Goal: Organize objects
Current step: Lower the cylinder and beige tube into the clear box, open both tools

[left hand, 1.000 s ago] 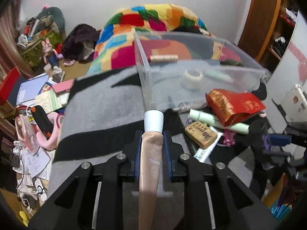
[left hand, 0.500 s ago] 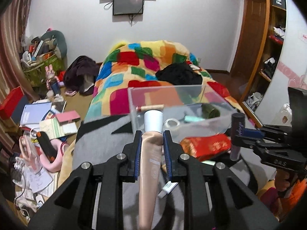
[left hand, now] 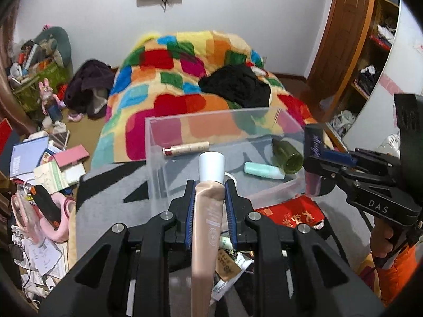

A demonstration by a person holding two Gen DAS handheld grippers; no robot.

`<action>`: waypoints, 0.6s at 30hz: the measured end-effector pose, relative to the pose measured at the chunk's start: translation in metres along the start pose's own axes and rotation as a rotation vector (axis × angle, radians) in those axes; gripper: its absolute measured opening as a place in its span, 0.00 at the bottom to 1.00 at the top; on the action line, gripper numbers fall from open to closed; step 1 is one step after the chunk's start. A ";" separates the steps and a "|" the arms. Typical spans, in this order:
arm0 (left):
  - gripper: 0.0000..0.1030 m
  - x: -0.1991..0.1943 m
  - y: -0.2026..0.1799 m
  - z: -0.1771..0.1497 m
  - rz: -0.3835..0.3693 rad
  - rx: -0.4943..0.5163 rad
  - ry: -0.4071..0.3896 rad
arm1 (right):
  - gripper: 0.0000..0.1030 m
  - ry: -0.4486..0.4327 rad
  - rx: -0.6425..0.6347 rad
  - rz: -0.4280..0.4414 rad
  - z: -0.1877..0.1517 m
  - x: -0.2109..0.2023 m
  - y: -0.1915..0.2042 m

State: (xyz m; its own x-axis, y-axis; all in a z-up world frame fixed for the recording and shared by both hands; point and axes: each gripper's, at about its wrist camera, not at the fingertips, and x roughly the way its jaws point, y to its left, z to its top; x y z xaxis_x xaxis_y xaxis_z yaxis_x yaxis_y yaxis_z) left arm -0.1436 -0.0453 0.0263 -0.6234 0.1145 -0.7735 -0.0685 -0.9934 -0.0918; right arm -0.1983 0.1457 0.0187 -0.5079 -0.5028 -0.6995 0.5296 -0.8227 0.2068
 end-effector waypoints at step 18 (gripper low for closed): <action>0.20 0.023 -0.007 0.018 -0.004 0.028 0.082 | 0.23 0.138 -0.068 -0.008 0.012 0.046 0.006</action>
State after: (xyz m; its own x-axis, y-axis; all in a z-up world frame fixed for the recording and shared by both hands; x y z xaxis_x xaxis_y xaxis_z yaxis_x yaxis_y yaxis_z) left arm -0.1718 -0.0361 0.0206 -0.5573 0.1177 -0.8219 -0.0936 -0.9925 -0.0787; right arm -0.2270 0.1142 -0.0041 -0.4166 -0.4514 -0.7891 0.5731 -0.8042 0.1575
